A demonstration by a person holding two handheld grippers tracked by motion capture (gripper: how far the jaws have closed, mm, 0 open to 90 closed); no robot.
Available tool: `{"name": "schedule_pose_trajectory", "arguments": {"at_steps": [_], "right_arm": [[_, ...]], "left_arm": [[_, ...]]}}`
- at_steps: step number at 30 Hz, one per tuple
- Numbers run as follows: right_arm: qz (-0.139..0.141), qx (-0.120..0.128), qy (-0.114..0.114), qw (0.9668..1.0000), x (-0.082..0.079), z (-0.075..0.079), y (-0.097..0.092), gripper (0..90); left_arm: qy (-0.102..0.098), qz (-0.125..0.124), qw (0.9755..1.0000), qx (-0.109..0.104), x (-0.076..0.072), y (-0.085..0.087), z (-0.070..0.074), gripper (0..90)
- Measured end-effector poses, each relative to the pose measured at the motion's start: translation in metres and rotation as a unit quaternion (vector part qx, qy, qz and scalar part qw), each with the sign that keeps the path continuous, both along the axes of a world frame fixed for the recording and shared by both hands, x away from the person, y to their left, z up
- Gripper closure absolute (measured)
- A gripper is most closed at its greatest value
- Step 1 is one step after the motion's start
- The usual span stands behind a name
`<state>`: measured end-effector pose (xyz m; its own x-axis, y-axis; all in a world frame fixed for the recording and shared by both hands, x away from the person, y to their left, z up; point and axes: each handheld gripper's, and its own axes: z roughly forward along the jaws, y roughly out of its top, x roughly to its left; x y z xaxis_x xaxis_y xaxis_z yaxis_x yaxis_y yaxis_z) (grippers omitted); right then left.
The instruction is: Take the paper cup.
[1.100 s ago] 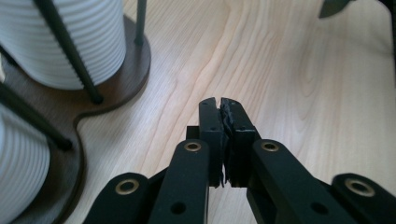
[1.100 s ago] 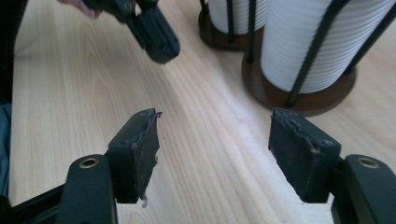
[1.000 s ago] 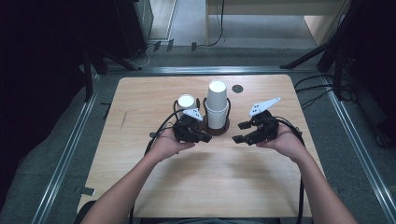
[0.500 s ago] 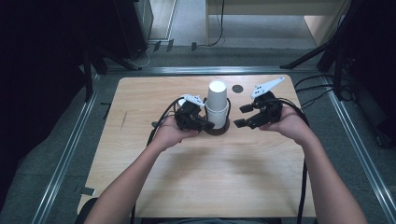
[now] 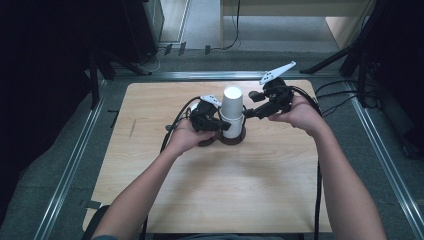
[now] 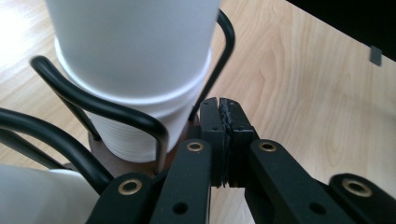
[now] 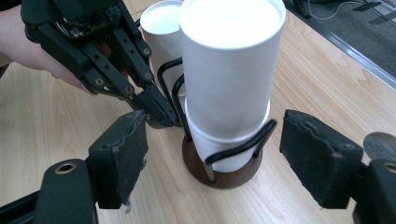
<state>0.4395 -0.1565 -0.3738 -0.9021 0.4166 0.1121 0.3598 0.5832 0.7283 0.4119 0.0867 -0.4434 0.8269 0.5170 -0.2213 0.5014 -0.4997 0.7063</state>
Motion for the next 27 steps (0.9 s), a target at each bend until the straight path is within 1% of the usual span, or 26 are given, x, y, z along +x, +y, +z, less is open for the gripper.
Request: {"name": "schedule_pose_trajectory", "arguments": {"at_steps": [1, 4, 6, 7, 8, 9, 11, 12, 14, 16, 17, 19, 21, 24, 27], "right_arm": [[0.001, -0.001, -0.003, 1.0000, 0.004, 0.002, 0.004, 23.1], [-0.002, 0.000, -0.009, 1.0000, 0.010, 0.003, 0.010, 21.3], [-0.008, -0.006, -0.012, 0.9999, 0.013, 0.004, 0.014, 18.4], [-0.015, -0.013, -0.016, 0.9997, 0.016, 0.004, 0.016, 17.7], [-0.023, -0.014, -0.019, 0.9995, 0.018, 0.005, 0.018, 17.7], [-0.024, -0.011, -0.018, 0.9995, 0.019, 0.005, 0.019, 17.6], [-0.026, -0.008, -0.007, 0.9996, 0.024, 0.005, 0.023, 17.4], [-0.026, -0.008, -0.007, 0.9996, 0.024, 0.005, 0.023, 17.4], [-0.020, -0.014, -0.006, 0.9997, 0.025, 0.005, 0.029, 17.3], [-0.008, -0.018, -0.008, 0.9998, 0.025, 0.006, 0.036, 17.3], [-0.005, -0.023, -0.011, 0.9997, 0.026, 0.007, 0.042, 17.6], [-0.003, -0.026, -0.012, 0.9996, 0.026, 0.007, 0.045, 17.7], [-0.004, -0.031, -0.011, 0.9994, 0.028, 0.007, 0.052, 17.9], [-0.002, -0.032, -0.015, 0.9994, 0.028, 0.008, 0.058, 21.3], [-0.009, -0.036, -0.020, 0.9991, 0.028, 0.010, 0.060, 31.4]], "left_arm": [[-0.001, 0.001, 1.0000, 0.000, 0.001, 0.000, 0.000, 88.9], [-0.003, 0.004, 1.0000, 0.001, 0.002, -0.002, -0.001, 88.3], [-0.008, 0.005, 0.9999, 0.005, 0.003, -0.003, -0.002, 87.8], [-0.011, 0.008, 0.9999, 0.010, 0.002, -0.004, -0.002, 87.3], [-0.011, 0.007, 0.9999, 0.011, 0.002, -0.004, -0.002, 87.1], [-0.013, 0.007, 0.9998, 0.010, 0.001, -0.004, -0.002, 86.7], [-0.017, 0.009, 0.9998, 0.009, 0.001, -0.004, -0.001, 86.7], [-0.017, 0.009, 0.9998, 0.009, 0.001, -0.004, -0.001, 86.7], [-0.017, 0.010, 0.9998, 0.009, 0.001, -0.004, -0.001, 86.7], [-0.016, 0.011, 0.9998, 0.008, 0.001, -0.004, -0.002, 86.7], [-0.015, 0.011, 0.9998, 0.010, 0.002, -0.004, -0.002, 86.4], [-0.017, 0.012, 0.9997, 0.010, 0.001, -0.003, -0.002, 86.4], [-0.016, 0.013, 0.9998, 0.008, 0.001, -0.003, -0.002, 86.0], [-0.019, 0.013, 0.9997, 0.007, 0.001, -0.004, -0.003, 86.1], [-0.021, 0.013, 0.9996, 0.013, 0.001, -0.005, -0.003, 86.5]]}}
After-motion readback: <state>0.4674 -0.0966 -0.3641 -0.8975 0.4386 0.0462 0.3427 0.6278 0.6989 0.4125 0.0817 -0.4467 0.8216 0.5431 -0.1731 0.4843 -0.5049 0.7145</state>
